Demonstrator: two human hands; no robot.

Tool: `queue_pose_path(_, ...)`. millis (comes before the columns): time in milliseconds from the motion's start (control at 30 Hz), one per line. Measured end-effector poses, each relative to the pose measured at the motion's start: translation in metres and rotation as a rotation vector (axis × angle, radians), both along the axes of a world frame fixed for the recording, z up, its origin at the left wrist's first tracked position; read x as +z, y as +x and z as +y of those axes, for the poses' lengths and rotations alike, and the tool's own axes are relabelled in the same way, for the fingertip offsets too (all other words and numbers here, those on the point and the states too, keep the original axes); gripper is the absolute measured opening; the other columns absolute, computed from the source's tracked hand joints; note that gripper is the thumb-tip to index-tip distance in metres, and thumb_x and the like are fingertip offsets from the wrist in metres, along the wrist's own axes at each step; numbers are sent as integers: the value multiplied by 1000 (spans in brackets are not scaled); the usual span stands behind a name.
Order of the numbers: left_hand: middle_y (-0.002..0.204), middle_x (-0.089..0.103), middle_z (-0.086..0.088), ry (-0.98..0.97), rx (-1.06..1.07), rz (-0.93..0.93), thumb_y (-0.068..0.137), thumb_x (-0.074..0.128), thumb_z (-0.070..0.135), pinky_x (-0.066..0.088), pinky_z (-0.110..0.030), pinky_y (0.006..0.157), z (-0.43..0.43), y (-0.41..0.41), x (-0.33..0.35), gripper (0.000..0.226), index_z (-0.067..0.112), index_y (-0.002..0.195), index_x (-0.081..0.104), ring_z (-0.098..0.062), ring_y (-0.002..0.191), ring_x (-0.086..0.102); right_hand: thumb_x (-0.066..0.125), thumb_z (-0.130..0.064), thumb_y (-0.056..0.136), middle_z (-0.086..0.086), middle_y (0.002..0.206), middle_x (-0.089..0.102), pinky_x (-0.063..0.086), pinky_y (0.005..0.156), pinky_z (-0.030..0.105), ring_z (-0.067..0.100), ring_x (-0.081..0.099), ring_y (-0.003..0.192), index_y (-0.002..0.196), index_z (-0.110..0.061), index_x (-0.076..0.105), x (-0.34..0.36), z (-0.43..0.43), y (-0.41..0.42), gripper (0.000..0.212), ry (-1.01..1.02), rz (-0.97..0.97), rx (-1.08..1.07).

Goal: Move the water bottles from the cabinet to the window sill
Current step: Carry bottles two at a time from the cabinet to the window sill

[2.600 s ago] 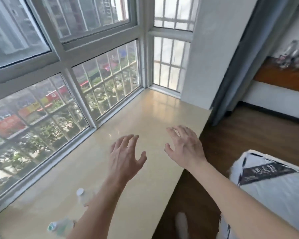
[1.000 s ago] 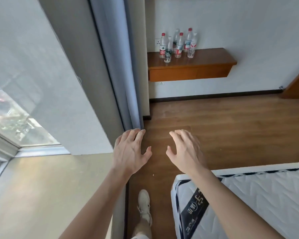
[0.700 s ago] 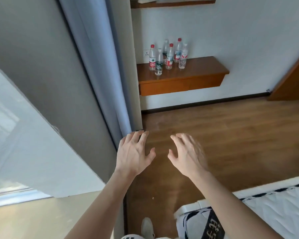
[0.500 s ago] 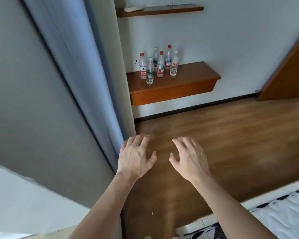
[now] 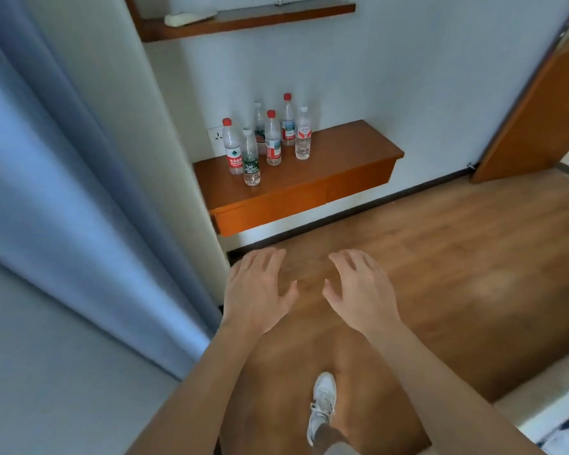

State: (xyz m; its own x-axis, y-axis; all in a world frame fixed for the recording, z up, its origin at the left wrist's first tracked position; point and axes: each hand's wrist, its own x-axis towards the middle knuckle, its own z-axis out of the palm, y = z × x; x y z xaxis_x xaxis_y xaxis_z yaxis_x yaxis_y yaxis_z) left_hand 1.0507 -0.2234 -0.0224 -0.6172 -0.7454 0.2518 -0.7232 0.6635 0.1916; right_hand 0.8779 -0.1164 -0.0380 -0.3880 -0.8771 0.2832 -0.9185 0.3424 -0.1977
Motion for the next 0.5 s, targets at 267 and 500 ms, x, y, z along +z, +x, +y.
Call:
queue_pose_path(267,142,50,5,57,56,-10,84,42,61,37,-44,111,-131,-116,7,62,28,137,47,-17,131,44,75,-46,81,-2,124,69,47,101,30,17,62,120,121,-26,67,5,-132,-114,45,21,-26,-7)
queue_pose_path(500,138,55,5,28,122,2,86,53,56,38,-42,108,-218,-168,3,57,27,135,50,-18,129,48,75,-32,80,2,121,66,53,98,37,23,62,117,125,-15,65,1,-224,-184,49,-32,-46,113)
